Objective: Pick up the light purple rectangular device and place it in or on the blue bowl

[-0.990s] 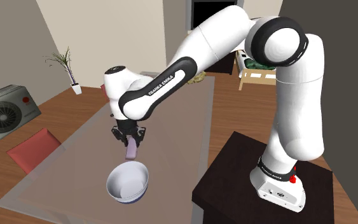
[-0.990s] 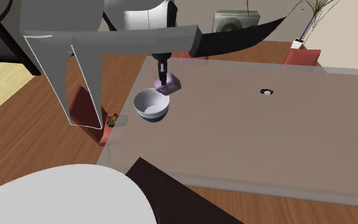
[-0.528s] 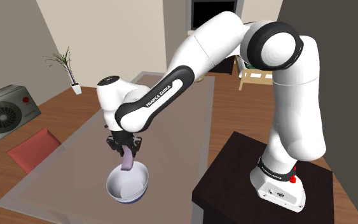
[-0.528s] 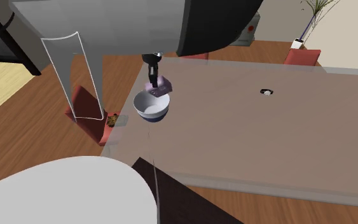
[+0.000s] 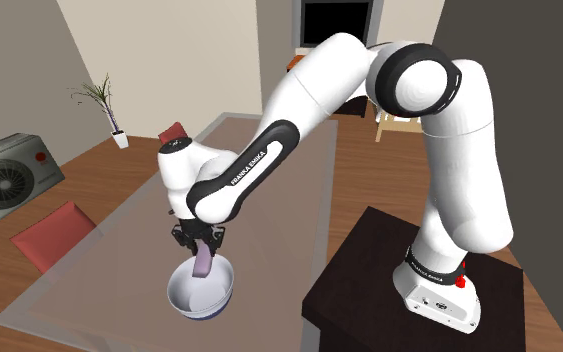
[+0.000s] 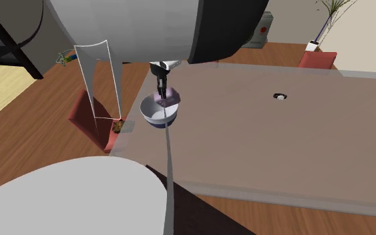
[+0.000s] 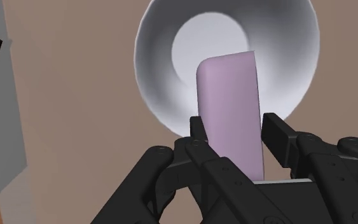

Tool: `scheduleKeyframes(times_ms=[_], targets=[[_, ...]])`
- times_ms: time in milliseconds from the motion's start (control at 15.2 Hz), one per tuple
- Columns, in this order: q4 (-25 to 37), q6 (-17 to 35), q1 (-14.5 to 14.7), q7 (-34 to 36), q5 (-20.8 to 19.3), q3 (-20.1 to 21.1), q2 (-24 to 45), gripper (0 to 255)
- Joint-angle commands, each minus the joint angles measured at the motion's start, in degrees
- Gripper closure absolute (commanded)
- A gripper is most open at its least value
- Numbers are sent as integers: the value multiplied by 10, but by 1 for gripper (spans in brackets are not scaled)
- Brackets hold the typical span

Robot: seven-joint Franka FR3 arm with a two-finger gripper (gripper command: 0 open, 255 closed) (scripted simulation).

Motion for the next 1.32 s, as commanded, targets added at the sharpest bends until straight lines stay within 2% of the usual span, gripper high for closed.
scheduleKeyframes(times_ms=[0,132,660,726,1056,1254], targets=[[-1,13,1,2,-4,-2,12,255],[-3,28,3,5,-8,-5,25,255],[-3,28,3,5,-9,-4,25,255],[-3,27,3,5,-8,-4,25,0],[-3,28,3,5,-9,-4,25,0],[3,-16,-3,-3,4,3,-14,0]])
